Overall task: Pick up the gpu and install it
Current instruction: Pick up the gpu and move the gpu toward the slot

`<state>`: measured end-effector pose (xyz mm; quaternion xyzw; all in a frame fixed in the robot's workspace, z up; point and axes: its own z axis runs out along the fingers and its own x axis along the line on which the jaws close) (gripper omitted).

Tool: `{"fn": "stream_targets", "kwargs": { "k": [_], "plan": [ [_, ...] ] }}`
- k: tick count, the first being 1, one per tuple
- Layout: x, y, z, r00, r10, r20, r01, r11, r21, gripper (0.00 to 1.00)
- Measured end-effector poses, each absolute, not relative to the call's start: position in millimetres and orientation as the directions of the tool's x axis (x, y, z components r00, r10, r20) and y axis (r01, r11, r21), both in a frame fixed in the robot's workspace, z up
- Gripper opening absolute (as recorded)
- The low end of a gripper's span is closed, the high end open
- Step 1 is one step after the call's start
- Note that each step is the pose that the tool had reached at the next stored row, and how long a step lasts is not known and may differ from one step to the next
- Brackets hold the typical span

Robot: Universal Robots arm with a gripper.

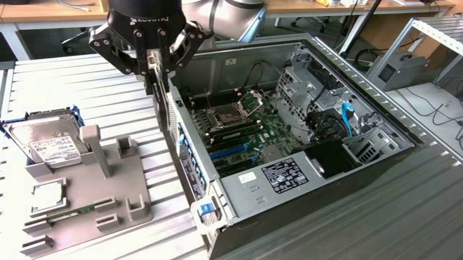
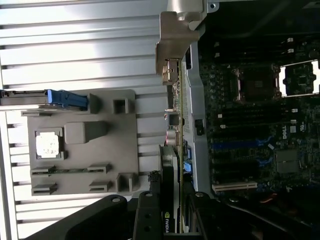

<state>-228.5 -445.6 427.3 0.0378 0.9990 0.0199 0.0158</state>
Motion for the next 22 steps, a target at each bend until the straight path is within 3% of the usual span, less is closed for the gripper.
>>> {"fn": "stream_targets", "kwargs": {
  "k": [22],
  "plan": [
    [-197.8, -442.5, 427.3, -0.997, 0.076, -0.03, 0.075, 0.996, 0.041, 0.27]
  ]
}}
